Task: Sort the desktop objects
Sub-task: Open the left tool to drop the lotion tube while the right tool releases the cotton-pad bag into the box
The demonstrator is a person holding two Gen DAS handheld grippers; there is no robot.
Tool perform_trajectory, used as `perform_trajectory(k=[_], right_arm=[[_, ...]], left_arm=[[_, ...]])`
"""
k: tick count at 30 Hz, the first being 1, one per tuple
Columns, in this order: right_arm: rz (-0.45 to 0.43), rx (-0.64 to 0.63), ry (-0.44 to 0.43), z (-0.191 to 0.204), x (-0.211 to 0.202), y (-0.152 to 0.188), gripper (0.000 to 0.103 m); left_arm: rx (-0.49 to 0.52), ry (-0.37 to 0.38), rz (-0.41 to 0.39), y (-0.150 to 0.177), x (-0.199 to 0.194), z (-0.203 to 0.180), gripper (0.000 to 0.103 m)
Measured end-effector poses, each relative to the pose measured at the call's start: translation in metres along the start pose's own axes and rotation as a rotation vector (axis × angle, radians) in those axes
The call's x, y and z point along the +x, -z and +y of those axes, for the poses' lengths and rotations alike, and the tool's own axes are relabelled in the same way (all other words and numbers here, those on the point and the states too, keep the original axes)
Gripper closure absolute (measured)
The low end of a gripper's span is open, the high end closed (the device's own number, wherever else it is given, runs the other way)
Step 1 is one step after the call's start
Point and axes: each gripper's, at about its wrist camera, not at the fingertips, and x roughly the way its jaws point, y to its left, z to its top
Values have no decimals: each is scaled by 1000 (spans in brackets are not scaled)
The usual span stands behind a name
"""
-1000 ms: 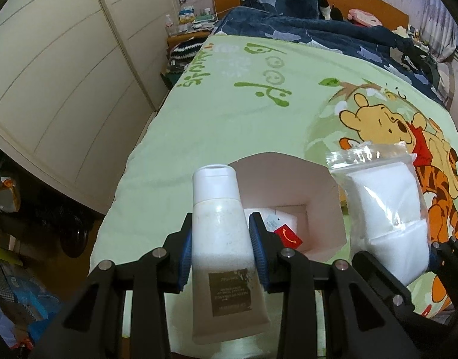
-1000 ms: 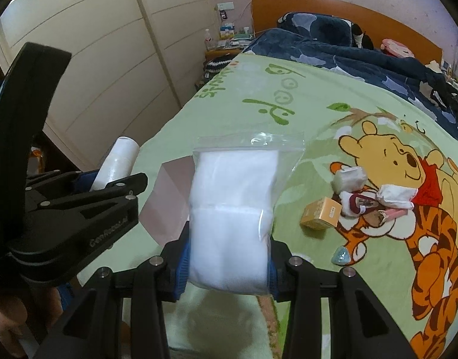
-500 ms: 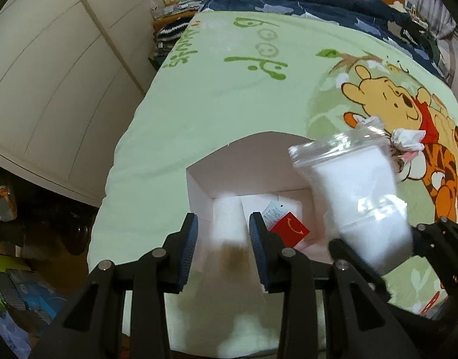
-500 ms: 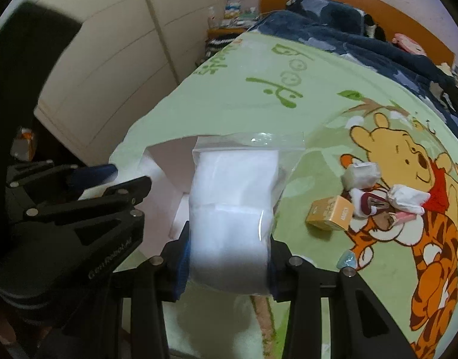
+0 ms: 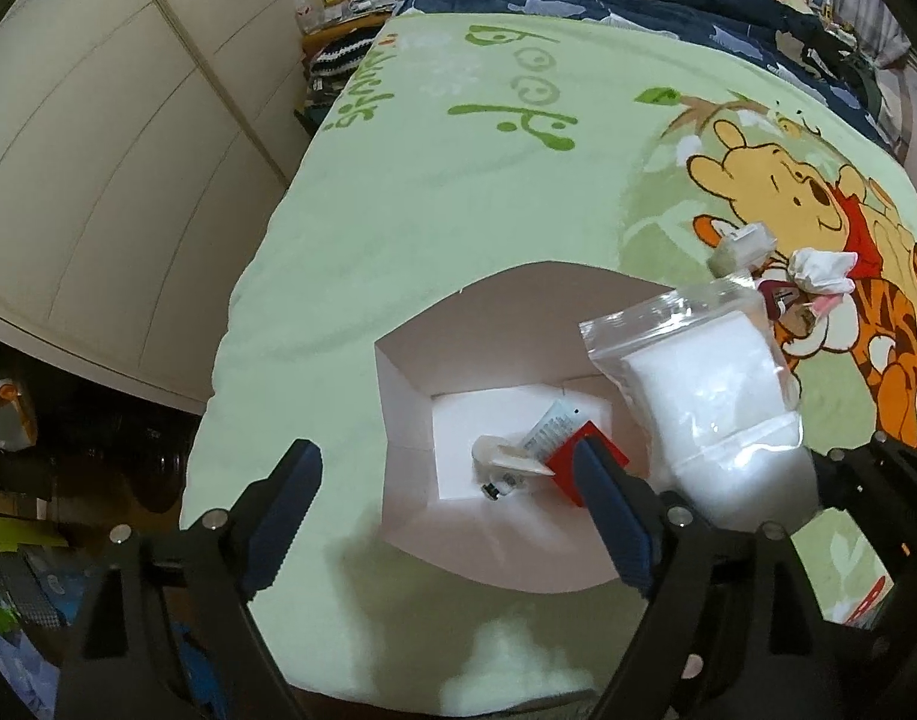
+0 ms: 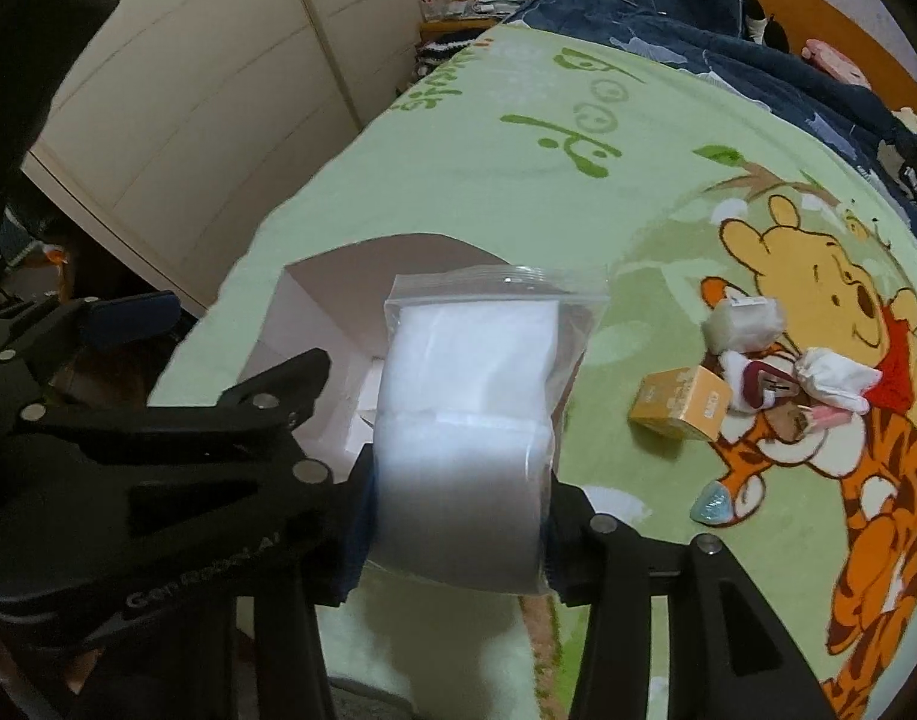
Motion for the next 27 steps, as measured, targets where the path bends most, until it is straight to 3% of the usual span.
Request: perform_trajectory(k=[3, 9, 11, 12, 13, 16, 23, 27], right_arm=[[-5, -51, 64, 8, -2, -1, 56], [19, -49, 3, 8, 3, -1, 56], [4, -20, -46, 4, 1, -1, 34], [-3, -6, -71, 2, 1, -1, 5], [-10, 8, -96, 0, 0, -1, 0], [-29, 46, -154, -4, -3, -1, 0], [-123, 44, -102, -4, -27, 3, 0], [-230, 118, -119, -22, -52, 20, 0]], left_arm=[[-4, -3, -7, 0, -3, 2, 16], [-45, 6, -25, 2, -11, 13, 15], [-64, 11, -27, 2, -13, 19, 15], [-74, 13, -24, 2, -13, 22, 15], [-86, 14, -24, 3, -14, 25, 15], [-114, 18, -27, 4, -16, 34, 15], [-148, 46, -42, 10, -28, 43, 15], [-131, 51, -94, 16, -48, 33, 15]])
